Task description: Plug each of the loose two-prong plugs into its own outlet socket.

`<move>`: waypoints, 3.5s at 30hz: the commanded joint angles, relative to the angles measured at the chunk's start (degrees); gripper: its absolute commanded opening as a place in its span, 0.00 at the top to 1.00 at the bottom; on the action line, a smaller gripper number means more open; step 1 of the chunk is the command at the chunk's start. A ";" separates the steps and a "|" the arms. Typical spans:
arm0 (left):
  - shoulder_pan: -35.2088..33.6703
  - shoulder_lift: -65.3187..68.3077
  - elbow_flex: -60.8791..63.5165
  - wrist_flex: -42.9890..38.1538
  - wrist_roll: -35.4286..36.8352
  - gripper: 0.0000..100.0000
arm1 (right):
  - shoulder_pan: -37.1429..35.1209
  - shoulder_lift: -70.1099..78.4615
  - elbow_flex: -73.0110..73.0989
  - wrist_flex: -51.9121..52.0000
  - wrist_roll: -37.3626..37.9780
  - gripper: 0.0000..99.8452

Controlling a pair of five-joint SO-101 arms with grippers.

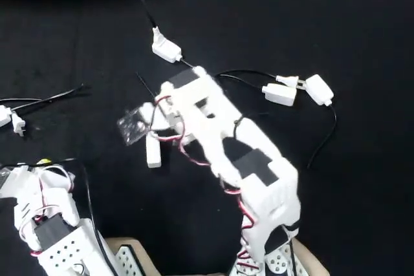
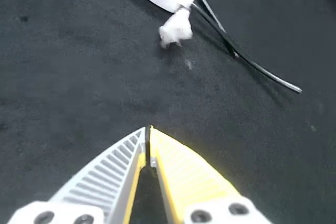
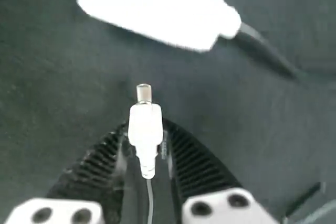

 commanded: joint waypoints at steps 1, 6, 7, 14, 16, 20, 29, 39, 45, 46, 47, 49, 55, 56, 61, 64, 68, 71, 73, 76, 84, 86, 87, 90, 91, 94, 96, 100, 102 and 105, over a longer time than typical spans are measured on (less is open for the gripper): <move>8.75 -0.35 0.92 -0.44 -0.09 0.97 | 0.70 -6.81 -0.40 0.44 -9.14 0.99; 21.76 -0.35 0.92 -2.46 -0.09 0.97 | -2.55 -16.40 4.09 -0.09 -17.76 0.99; 24.04 -0.35 0.92 -3.34 0.18 0.97 | -2.99 -18.24 4.62 -0.09 -19.60 0.99; 40.57 -0.35 -0.75 -5.63 0.26 0.97 | -4.22 -28.35 10.42 0.35 -31.12 0.99; 44.62 -0.35 -2.59 -5.63 0.35 0.97 | -4.40 -30.73 12.97 0.35 -32.35 0.99; 52.44 -0.35 -7.96 -5.63 1.41 0.97 | -4.84 -34.33 16.84 0.35 -33.58 0.99; 63.25 -0.35 -11.03 -5.54 9.49 0.97 | -5.89 -44.97 20.09 7.12 -34.64 0.99; 71.78 -0.44 -15.60 0.53 8.97 0.97 | -11.34 -55.16 20.70 16.00 -35.08 0.99; 77.58 -0.44 -10.59 0.53 0.35 0.97 | -14.07 -56.40 19.74 17.32 -39.03 0.99; 78.02 -0.44 -9.98 0.53 -0.18 0.97 | -15.03 -56.57 19.74 17.32 -39.56 0.99; 78.11 -0.44 -9.45 0.53 -0.44 0.97 | -15.74 -56.66 19.56 17.32 -40.00 0.99; 77.93 -0.44 -8.57 0.53 -0.44 0.97 | -16.53 -56.66 18.77 17.41 -40.79 0.99; 77.93 -0.44 -5.41 0.44 -0.53 0.97 | -16.44 -56.40 14.64 18.29 -41.05 0.99; 77.93 -0.44 -5.41 0.44 -0.53 0.97 | -16.44 -56.31 14.29 18.64 -41.05 0.99; 77.93 -0.44 -5.14 0.44 -0.53 0.97 | -16.44 -56.31 13.93 18.99 -41.05 0.99; 77.76 -0.44 -5.14 0.44 -0.53 0.97 | -16.44 -56.31 14.11 18.99 -41.05 0.99; 72.04 -0.44 -5.76 0.35 -0.53 0.97 | -14.59 -56.40 15.08 19.16 -40.88 0.99; 66.33 -0.44 -6.64 -0.18 -0.53 0.97 | -11.25 -56.31 16.75 19.16 -40.70 0.99; 63.52 -0.44 -6.90 -2.11 -0.26 0.97 | -8.97 -56.31 18.33 19.16 -39.21 0.99; 61.32 -0.44 -6.46 -4.75 -0.18 0.97 | -5.89 -56.57 20.09 19.08 -37.01 0.99; 61.41 -0.44 -10.24 -9.49 7.65 0.97 | -6.51 -56.57 24.40 17.05 -37.01 0.99; 63.16 -0.44 -10.86 -9.32 7.91 0.97 | -8.35 -56.57 24.92 16.70 -37.10 0.99; 64.22 -0.44 -10.86 -9.32 7.30 0.97 | -9.76 -56.40 24.92 16.62 -37.10 0.99; 65.27 -0.44 -10.86 -8.70 6.07 0.97 | -12.22 -56.31 24.92 16.79 -37.45 0.99; 65.27 -0.44 -11.12 -7.21 6.07 0.97 | -12.31 -56.31 24.75 16.70 -38.24 0.99; 66.95 -0.44 -10.24 -1.32 5.19 0.97 | -12.75 -56.66 24.04 16.53 -39.47 0.99; 68.88 -0.44 -9.36 -0.35 2.20 0.97 | -13.89 -56.66 22.81 16.88 -39.47 0.99; 70.20 -0.44 -8.92 -0.44 -0.09 0.97 | -16.70 -56.40 20.44 16.97 -40.26 0.99; 70.11 -0.44 -9.01 -0.44 -0.18 0.97 | -18.02 -56.31 19.38 16.88 -42.37 0.99; 70.11 -0.44 -8.92 -0.44 -0.18 0.97 | -20.13 -56.31 18.33 16.97 -44.04 0.99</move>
